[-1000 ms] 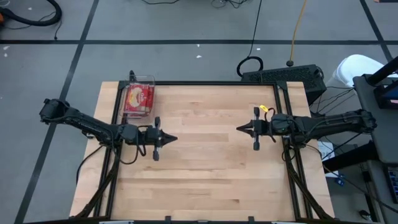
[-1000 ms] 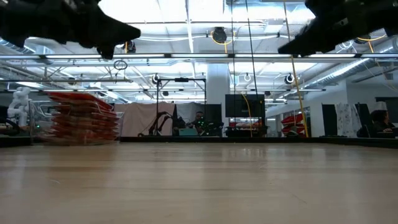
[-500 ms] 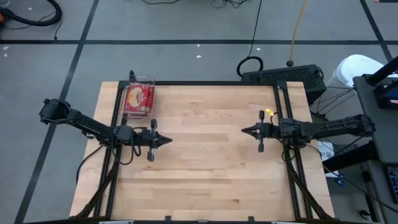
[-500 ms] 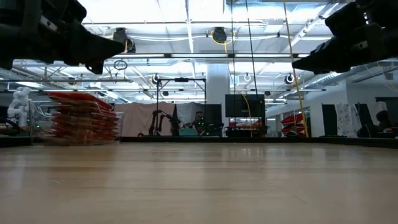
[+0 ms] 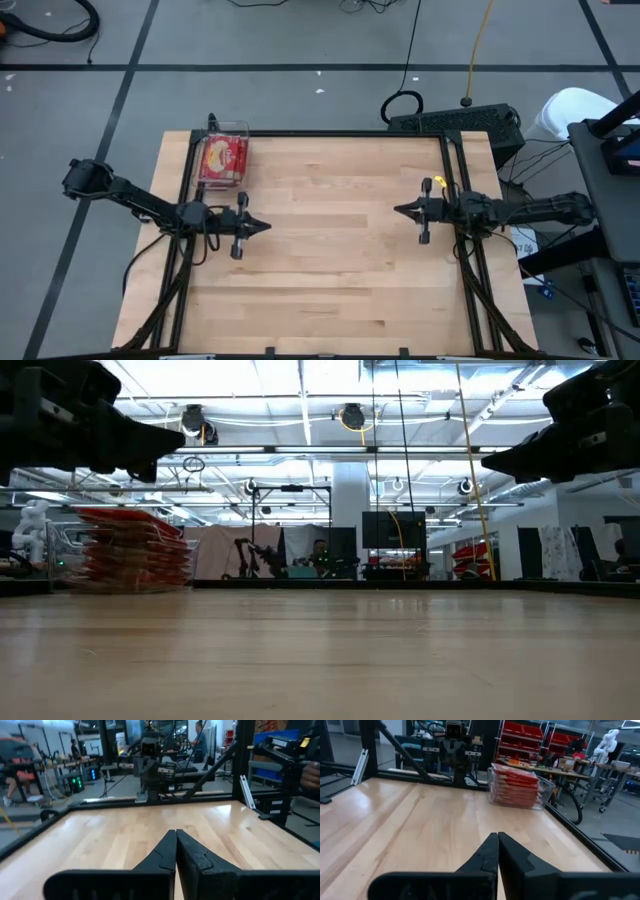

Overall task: Sort popcorn bags into baskets
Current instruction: Return to Home Position

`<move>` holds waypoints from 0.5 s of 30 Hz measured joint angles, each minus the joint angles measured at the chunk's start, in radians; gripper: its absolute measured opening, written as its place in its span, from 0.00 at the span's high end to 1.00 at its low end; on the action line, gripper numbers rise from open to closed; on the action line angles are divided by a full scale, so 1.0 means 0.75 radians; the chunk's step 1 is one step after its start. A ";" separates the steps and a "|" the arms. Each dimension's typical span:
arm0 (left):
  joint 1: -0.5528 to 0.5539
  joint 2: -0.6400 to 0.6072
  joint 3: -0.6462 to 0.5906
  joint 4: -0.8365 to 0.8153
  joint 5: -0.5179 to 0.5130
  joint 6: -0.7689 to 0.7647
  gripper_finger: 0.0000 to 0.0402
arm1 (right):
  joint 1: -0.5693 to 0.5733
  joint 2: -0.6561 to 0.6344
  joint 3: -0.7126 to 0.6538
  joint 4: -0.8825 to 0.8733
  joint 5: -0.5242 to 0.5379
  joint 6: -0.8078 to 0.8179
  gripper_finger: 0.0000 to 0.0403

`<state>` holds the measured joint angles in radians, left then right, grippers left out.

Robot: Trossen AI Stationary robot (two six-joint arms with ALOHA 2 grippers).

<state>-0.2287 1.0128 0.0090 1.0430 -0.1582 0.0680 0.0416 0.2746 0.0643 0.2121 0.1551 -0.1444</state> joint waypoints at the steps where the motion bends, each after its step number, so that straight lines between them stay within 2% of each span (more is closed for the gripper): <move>1: 0.000 -0.004 0.000 0.004 0.006 0.020 0.98 | -0.003 -0.016 -0.002 -0.008 -0.002 0.001 1.00; 8: 0.000 -0.092 0.000 -0.034 0.031 0.124 0.98 | -0.032 -0.152 -0.003 -0.127 -0.105 0.001 1.00; 15: 0.008 -0.255 0.000 -0.166 0.028 0.160 0.98 | -0.049 -0.305 -0.004 -0.211 -0.106 0.001 1.00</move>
<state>-0.2229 0.8217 0.0090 0.9184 -0.1369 0.1879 0.0048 0.0457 0.0616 0.0536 0.0757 -0.1436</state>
